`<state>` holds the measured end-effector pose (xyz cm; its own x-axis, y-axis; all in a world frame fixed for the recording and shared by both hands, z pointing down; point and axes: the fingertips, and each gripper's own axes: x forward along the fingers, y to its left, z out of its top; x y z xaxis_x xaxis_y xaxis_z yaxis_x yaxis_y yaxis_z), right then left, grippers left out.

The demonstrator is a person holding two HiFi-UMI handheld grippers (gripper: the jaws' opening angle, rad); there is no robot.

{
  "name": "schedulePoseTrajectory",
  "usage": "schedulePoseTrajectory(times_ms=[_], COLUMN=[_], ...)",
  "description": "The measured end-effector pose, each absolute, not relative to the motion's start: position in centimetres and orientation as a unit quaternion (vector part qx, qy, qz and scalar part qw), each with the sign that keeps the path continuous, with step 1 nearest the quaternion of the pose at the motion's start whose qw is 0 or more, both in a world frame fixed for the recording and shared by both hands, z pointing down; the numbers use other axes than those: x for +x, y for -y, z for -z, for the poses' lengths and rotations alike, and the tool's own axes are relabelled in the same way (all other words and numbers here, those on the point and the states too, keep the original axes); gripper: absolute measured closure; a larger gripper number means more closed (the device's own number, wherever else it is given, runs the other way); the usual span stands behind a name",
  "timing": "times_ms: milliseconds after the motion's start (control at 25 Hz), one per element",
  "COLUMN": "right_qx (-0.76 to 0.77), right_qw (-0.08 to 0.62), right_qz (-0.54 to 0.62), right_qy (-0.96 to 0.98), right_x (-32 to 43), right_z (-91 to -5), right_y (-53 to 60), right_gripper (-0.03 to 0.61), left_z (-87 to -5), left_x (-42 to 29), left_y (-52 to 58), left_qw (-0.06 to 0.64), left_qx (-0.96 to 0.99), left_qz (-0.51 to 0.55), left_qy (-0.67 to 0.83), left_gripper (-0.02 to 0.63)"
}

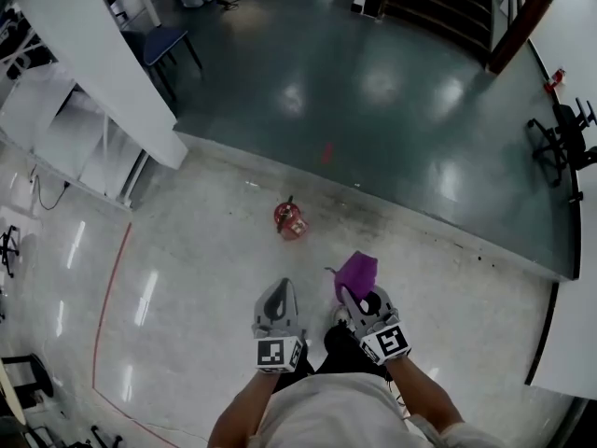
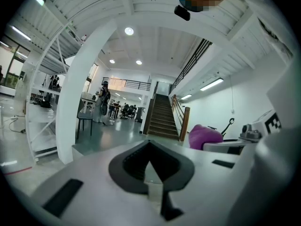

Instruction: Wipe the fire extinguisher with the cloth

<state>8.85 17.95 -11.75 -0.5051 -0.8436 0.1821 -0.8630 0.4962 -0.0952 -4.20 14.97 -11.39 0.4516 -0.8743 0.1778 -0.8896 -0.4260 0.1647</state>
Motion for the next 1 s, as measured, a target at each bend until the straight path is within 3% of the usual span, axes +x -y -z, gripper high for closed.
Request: schedulePoseTrajectory(times_ms=[440, 1000], right_qx=[0.458, 0.365], right_qw=[0.057, 0.09], right_qz=[-0.081, -0.091], right_qy=[0.883, 0.922], right_x=[9.4, 12.7], right_z=[7.8, -4.6], right_y=[-12.5, -3.4], right_gripper=[0.523, 0.523], left_z=[6.0, -4.9], left_x=[-3.1, 1.4], left_y=[-10.6, -4.0], left_qw=[0.115, 0.108], left_qx=[0.826, 0.761], left_qz=[-0.035, -0.022], left_qy=[0.551, 0.639], left_gripper=[0.609, 0.609])
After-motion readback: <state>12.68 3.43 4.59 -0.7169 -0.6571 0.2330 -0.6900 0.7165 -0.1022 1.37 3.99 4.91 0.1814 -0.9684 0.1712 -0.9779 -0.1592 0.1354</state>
